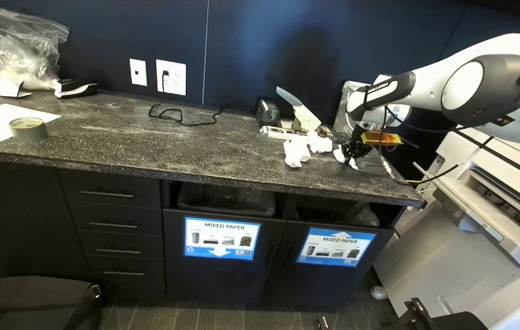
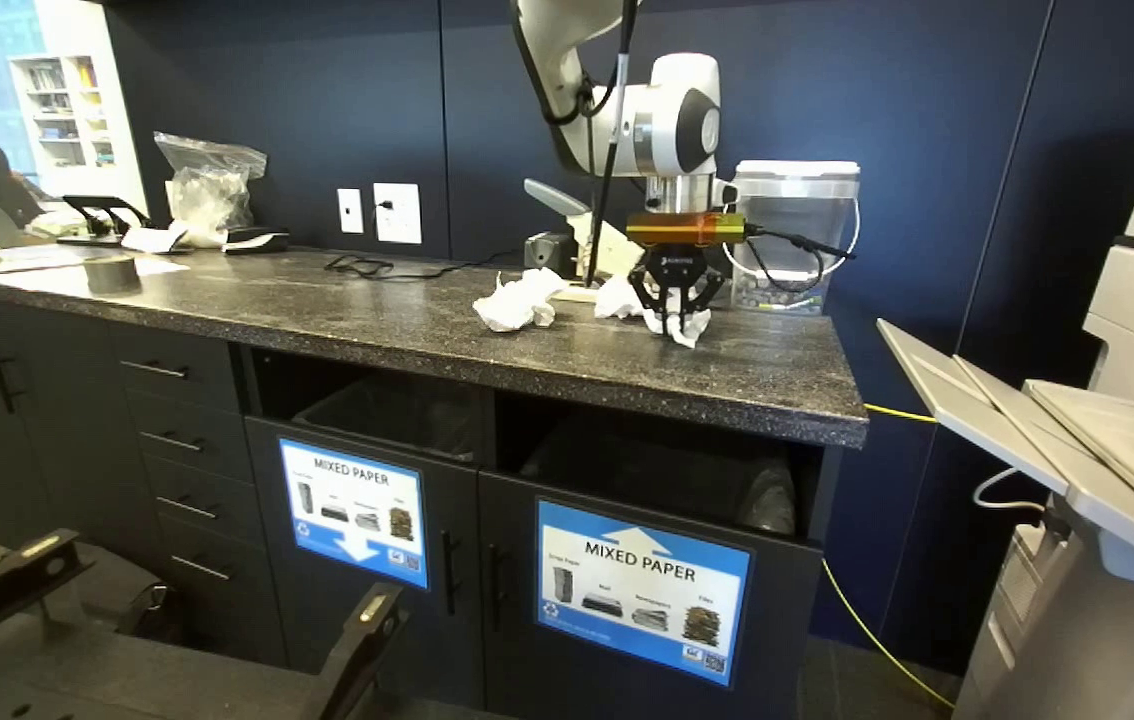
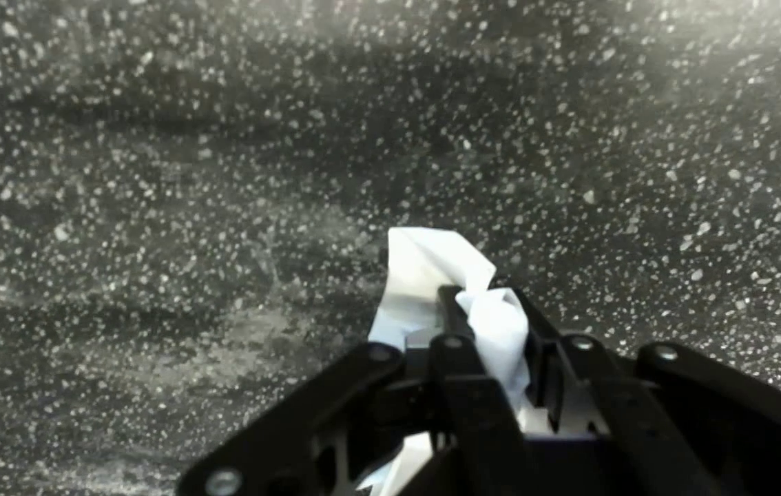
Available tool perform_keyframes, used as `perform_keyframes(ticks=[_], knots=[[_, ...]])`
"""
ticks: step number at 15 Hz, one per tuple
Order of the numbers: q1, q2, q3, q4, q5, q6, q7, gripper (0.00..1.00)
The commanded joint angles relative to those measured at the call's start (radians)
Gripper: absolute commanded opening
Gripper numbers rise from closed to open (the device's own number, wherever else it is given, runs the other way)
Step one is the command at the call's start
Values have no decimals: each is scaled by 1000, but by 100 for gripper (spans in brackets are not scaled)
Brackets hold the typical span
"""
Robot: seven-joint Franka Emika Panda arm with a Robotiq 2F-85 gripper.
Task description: Pick up the papers from the counter and put them in the bin
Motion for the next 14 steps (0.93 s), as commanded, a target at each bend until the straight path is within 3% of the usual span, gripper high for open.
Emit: perform_keyframes(ticks=[1,8,14], knots=[[17,-137,-17,-240,-2,87,119,14],[97,-311,-106,-542,67,165,200,14],[111,-463,-109,-826,115,312,213,14]])
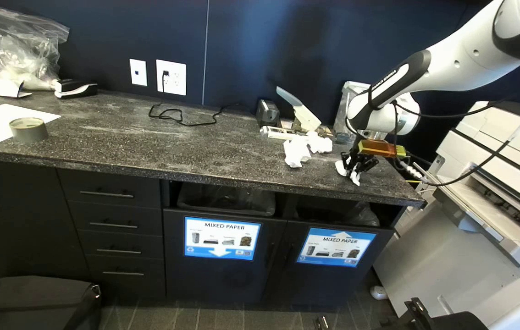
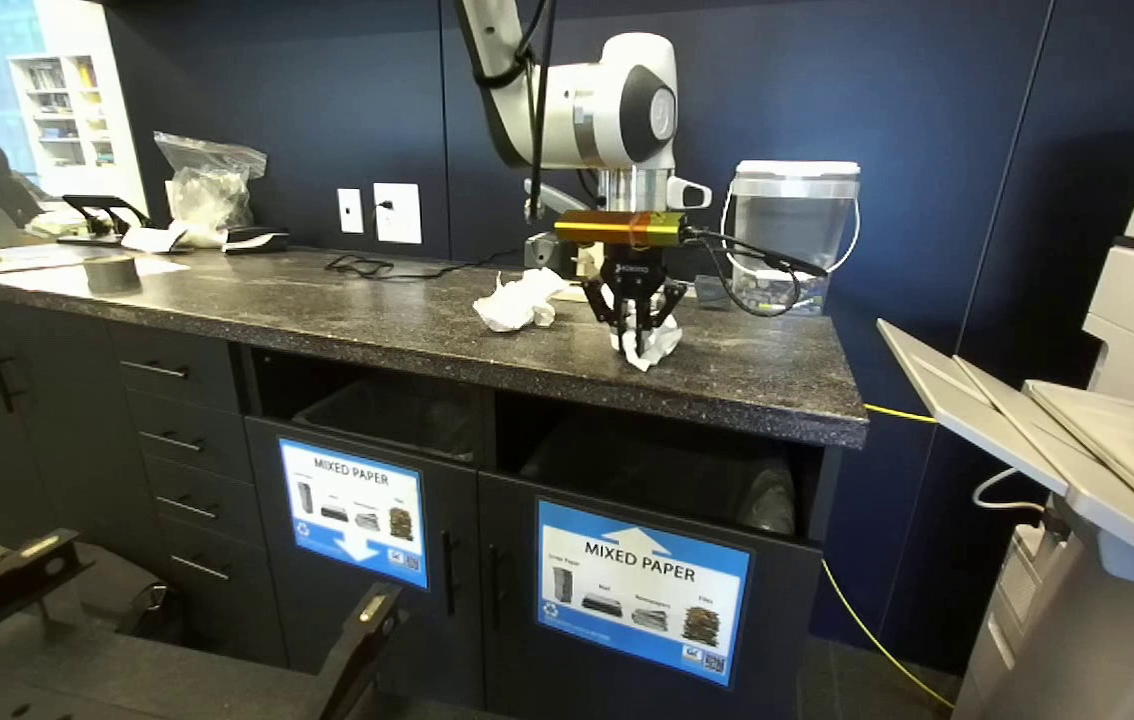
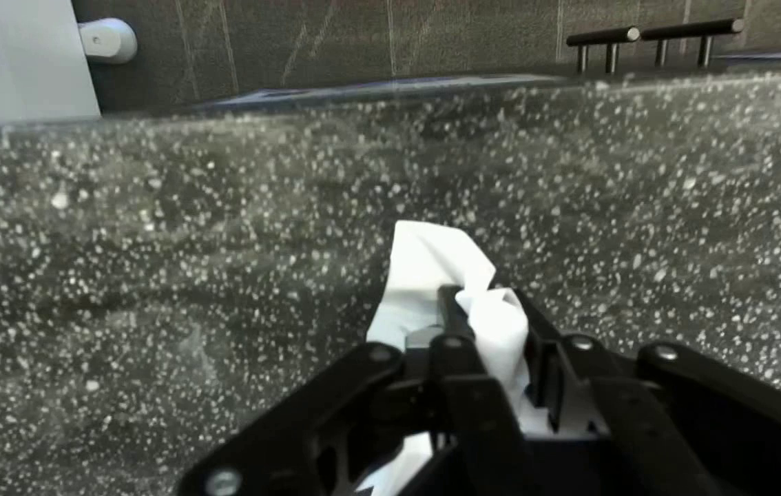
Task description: Pick up the papers from the counter and put them in the bin
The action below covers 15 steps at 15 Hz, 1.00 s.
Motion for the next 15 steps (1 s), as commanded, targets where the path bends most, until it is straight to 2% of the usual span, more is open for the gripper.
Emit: perform_keyframes(ticks=[1,4,12,15], knots=[[12,-133,-5,-243,59,127,-3,14],[6,-216,11,-396,92,179,-37,14],[27,-463,48,-830,141,202,-123,14],[34,-460,67,-926,192,321,-140,14]])
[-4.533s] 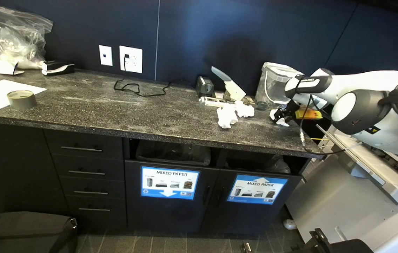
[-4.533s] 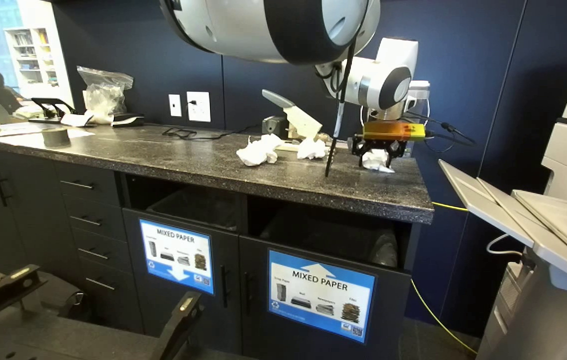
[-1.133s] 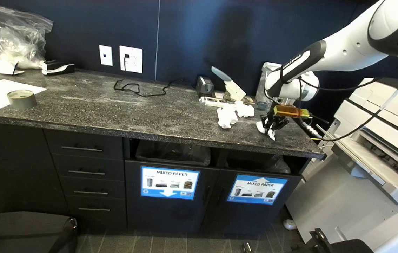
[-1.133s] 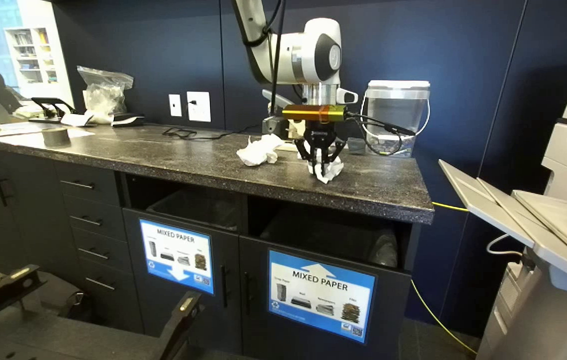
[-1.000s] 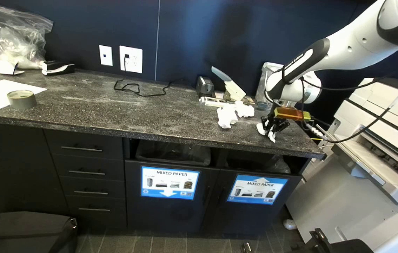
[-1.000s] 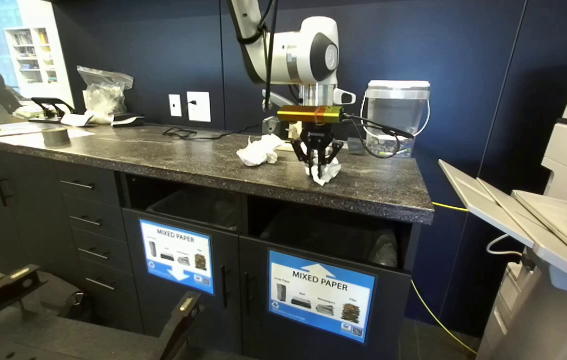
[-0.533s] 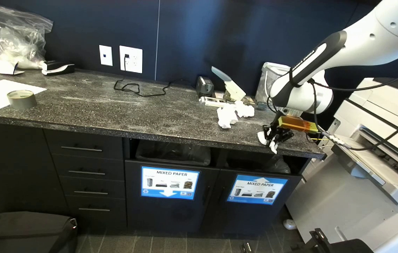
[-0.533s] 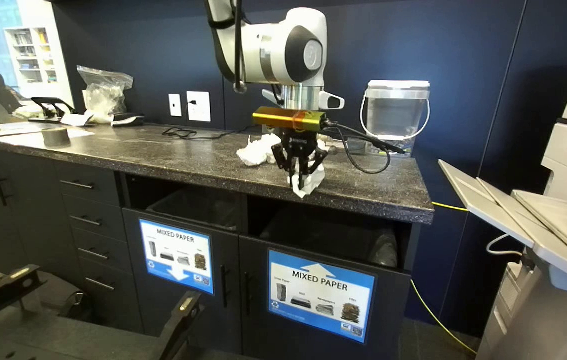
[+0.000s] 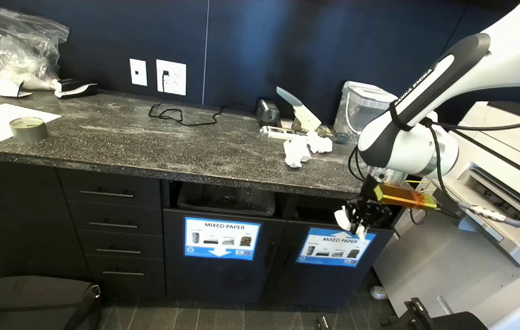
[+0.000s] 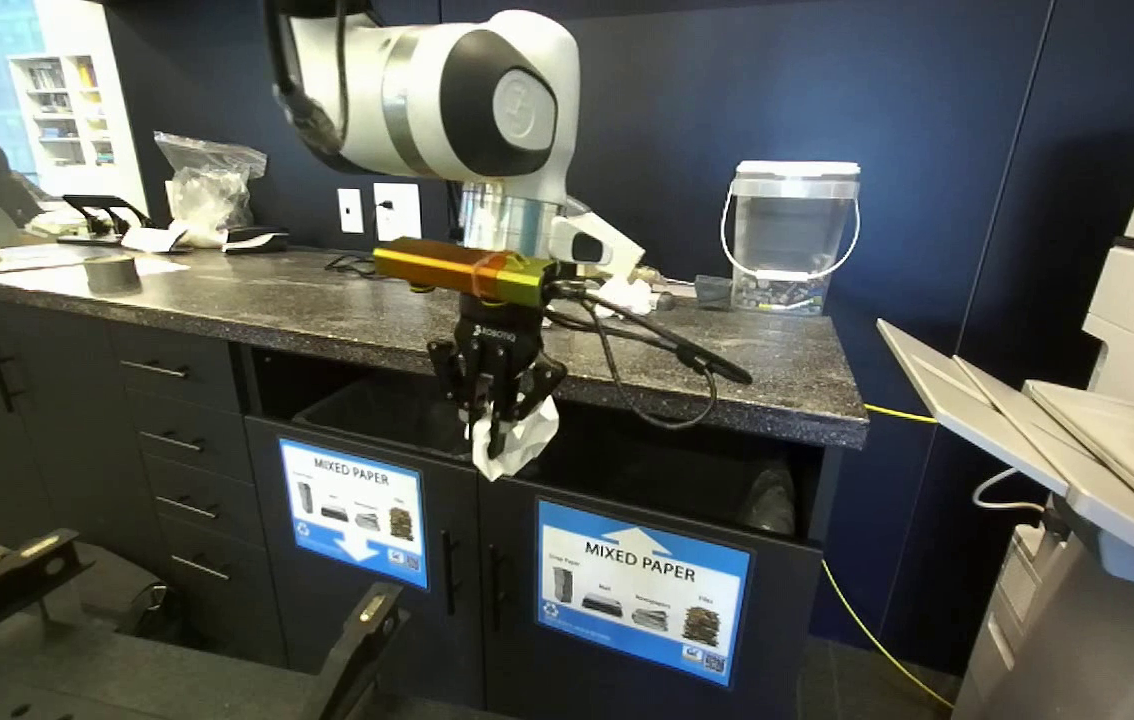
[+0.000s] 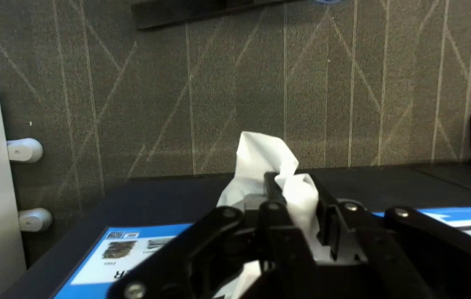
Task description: Pick up the papers from the counter and put them in the bin
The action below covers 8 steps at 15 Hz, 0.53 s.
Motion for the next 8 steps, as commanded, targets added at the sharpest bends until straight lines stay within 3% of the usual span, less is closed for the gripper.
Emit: perform_keyframes(ticks=[1,5,8], knots=[[9,-43,28,-147,94,173,-50,14],[-37,69,142,-178,201,452,-79,14],[-43,184,164,-145,119,668,-8,14]])
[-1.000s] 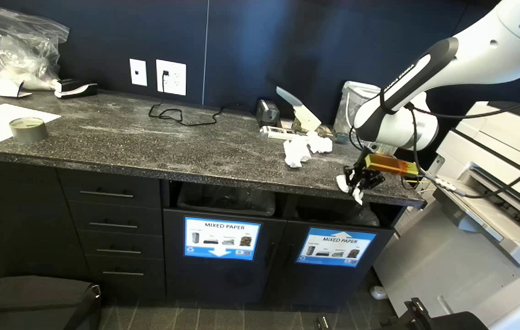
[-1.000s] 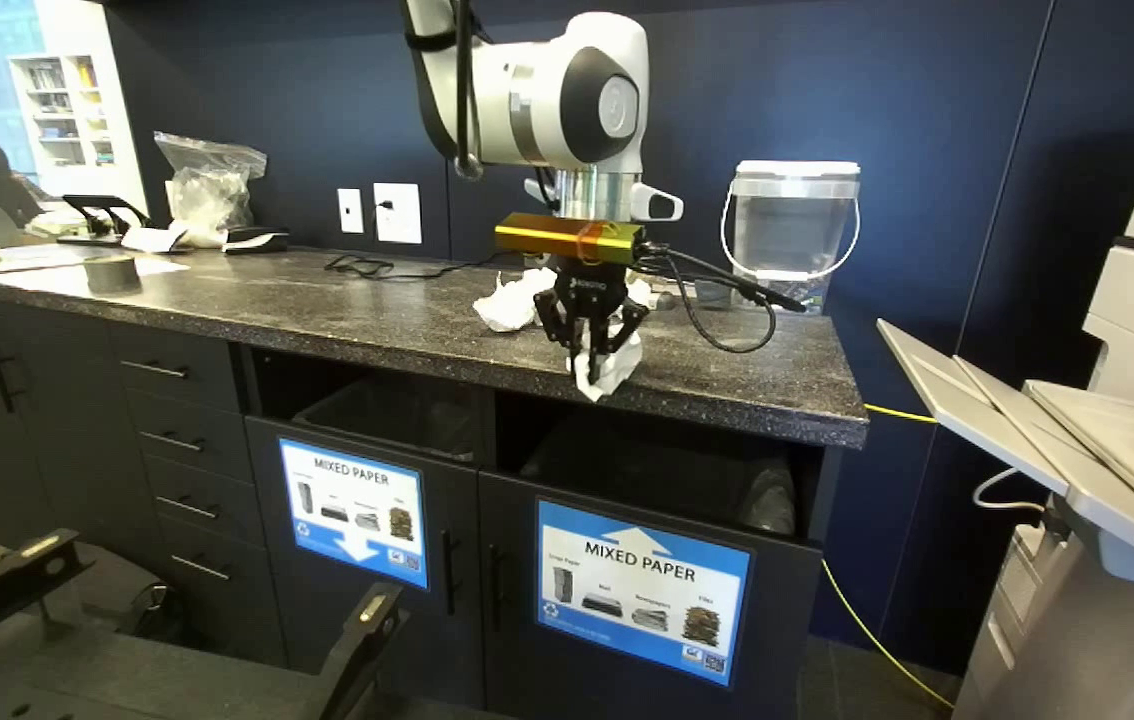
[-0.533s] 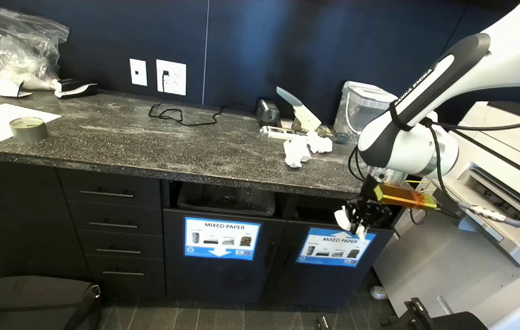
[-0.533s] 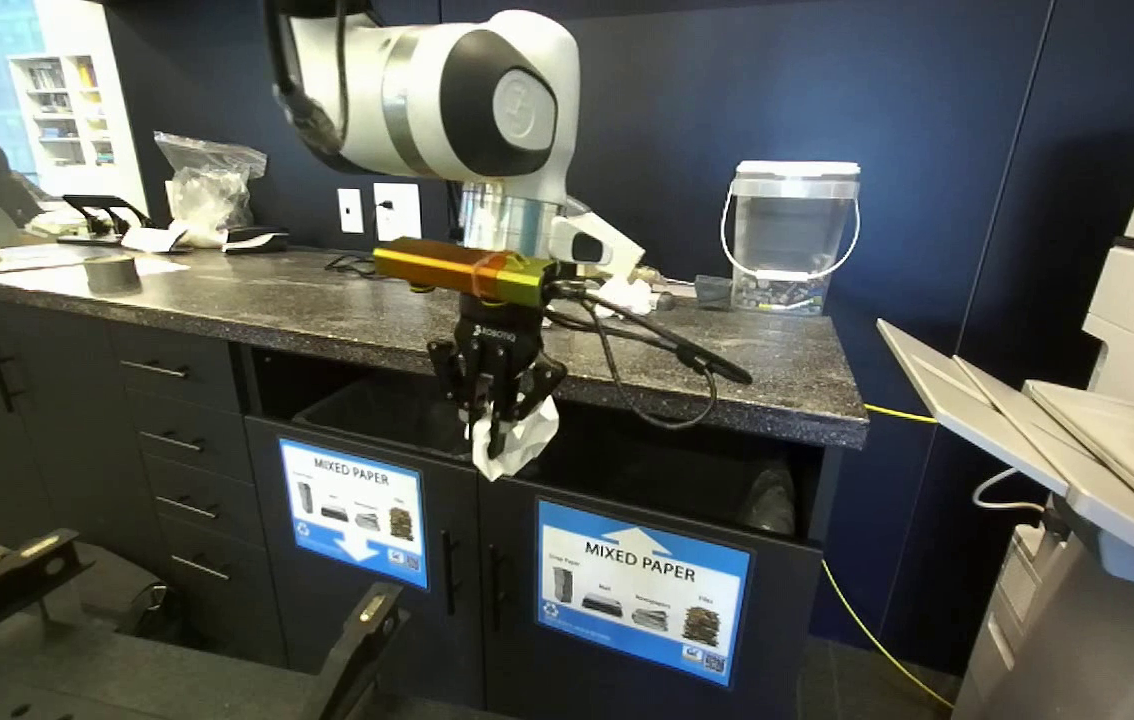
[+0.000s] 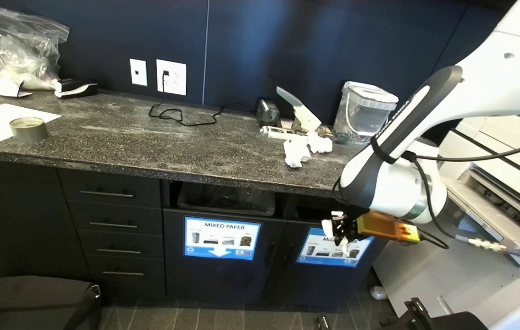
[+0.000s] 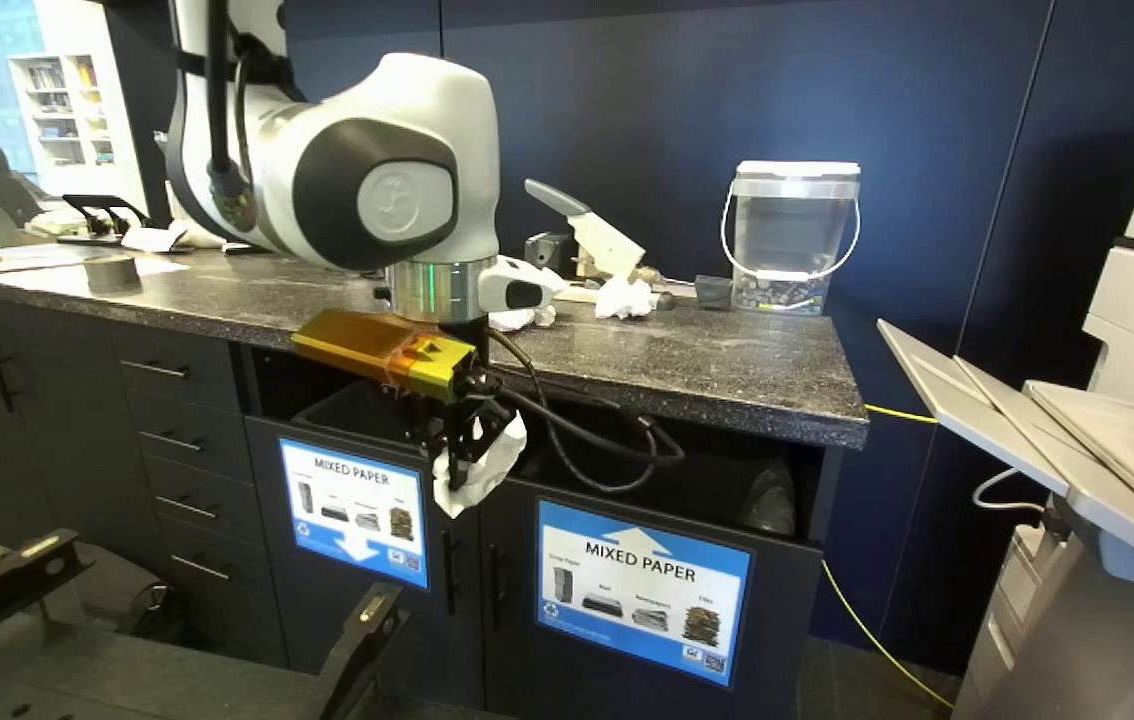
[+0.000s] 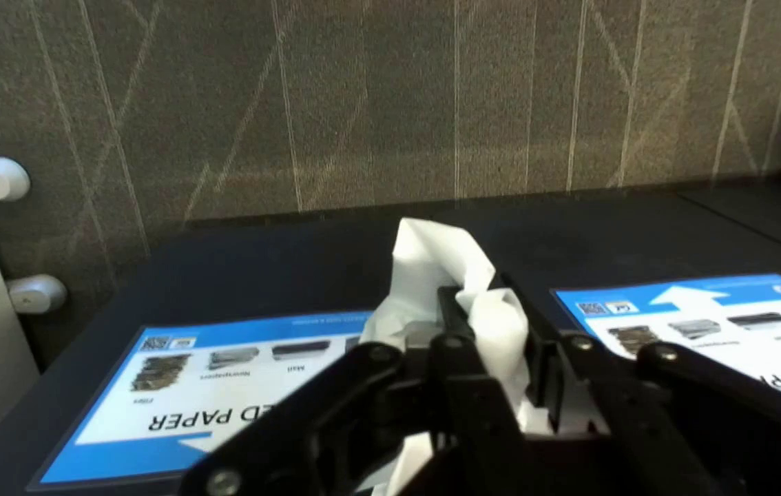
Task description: Pick up the papers from the counter and put them in the bin
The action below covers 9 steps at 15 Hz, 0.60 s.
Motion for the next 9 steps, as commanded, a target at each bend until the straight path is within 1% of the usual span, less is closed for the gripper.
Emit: perform_keyframes(ticks=[1,3,5,7,9], knots=[[-2,133,7,41,-82,236,64,14],[46,213,-48,78,-132,350,102,14],[89,294,-98,121,-149,452,129,14],[137,375,-147,174,-135,544,145,14],[175,460,-180,245,-114,612,160,14]])
